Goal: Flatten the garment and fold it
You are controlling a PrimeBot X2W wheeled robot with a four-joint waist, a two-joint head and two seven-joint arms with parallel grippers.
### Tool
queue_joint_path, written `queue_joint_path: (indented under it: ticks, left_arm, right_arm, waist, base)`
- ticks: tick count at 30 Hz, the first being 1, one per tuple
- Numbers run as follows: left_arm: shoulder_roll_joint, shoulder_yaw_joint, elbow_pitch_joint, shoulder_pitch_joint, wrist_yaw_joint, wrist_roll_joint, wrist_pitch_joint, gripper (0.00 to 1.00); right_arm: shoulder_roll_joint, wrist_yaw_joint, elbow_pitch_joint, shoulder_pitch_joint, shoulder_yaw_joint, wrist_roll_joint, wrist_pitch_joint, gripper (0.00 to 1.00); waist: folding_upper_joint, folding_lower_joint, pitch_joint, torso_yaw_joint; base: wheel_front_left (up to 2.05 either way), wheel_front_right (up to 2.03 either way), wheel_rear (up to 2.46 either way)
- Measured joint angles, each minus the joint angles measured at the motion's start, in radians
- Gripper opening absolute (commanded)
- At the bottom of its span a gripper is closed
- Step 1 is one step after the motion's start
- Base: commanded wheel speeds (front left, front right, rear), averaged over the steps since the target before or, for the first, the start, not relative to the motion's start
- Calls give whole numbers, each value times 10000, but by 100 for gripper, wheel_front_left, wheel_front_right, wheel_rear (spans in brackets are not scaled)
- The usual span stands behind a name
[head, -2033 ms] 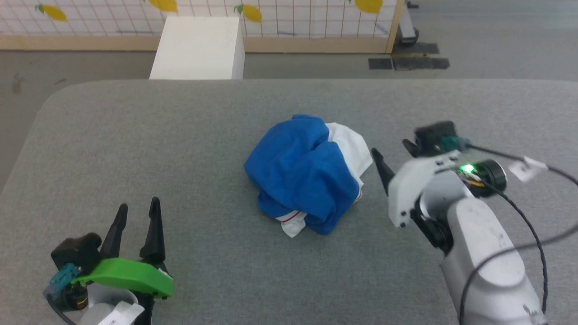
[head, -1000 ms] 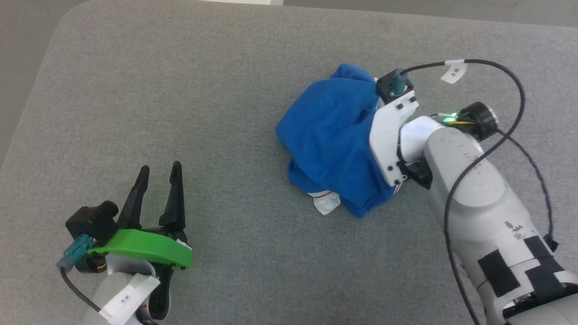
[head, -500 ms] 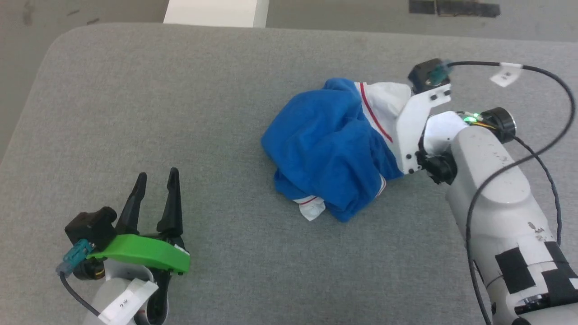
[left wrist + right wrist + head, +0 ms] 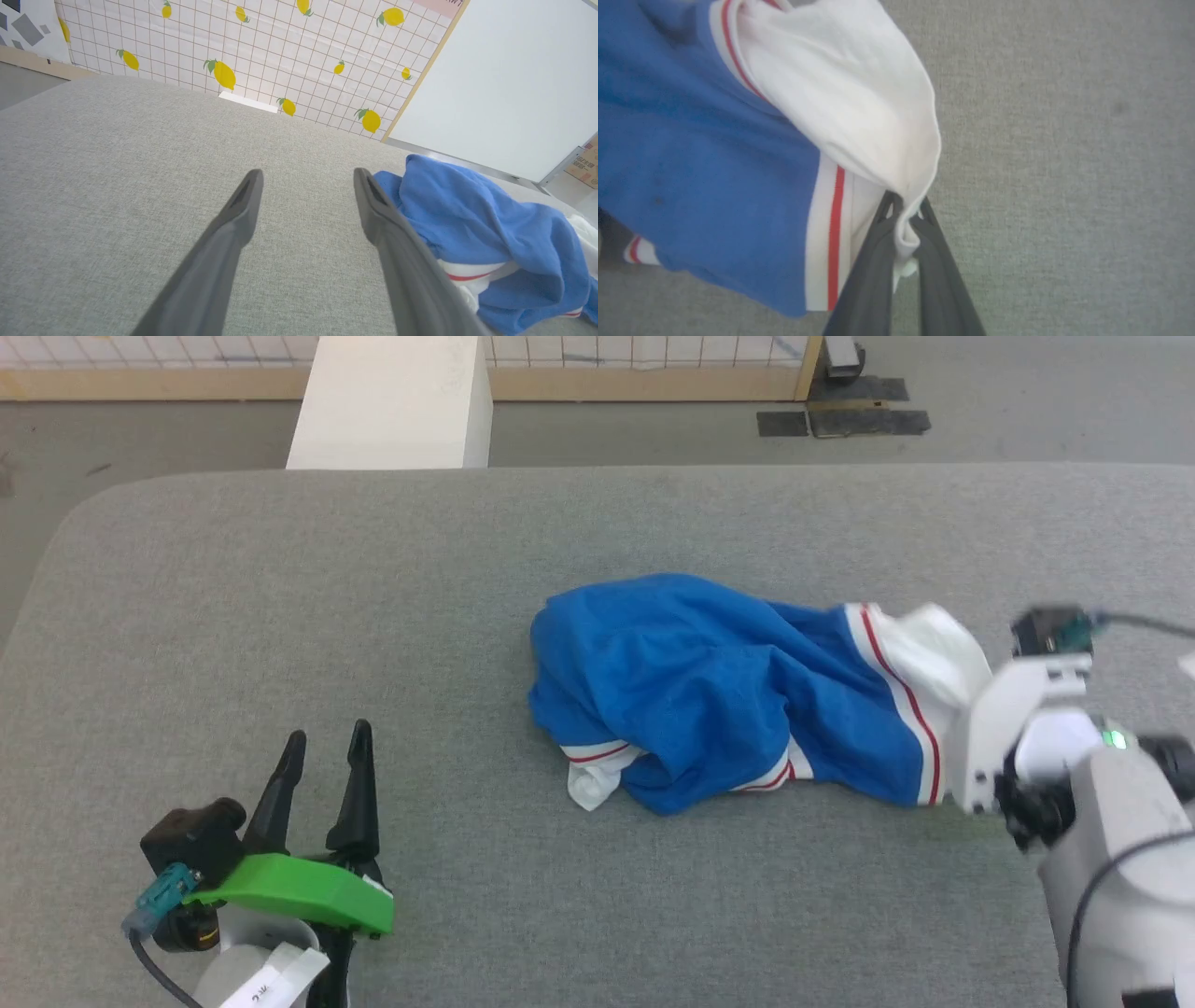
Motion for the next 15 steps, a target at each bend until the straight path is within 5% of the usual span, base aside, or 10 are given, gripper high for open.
queue_joint_path:
  ticks: [11, 12, 15]
  left_arm:
    - [0, -67, -69, 135, 48, -75, 94, 100]
    - [2, -69, -65, 148, 59, -94, 94, 100]
    - [6, -75, -61, 239, 88, -100, 96, 100]
  right_arm:
    - [449, 0, -1383, 1936, -1250, 4, 474, 5]
    - [487, 0, -1499, 2023, -1258, 56, 385, 94]
    - [583, 0, -1904, 2235, -1302, 328, 10, 100]
  waist:
    - [0, 0, -224, -99]
    - [0, 0, -241, -105]
    - [0, 0, -348, -138]
  base:
    - [0, 0, 0]
    - [0, 0, 0]
    - [0, 0, 0]
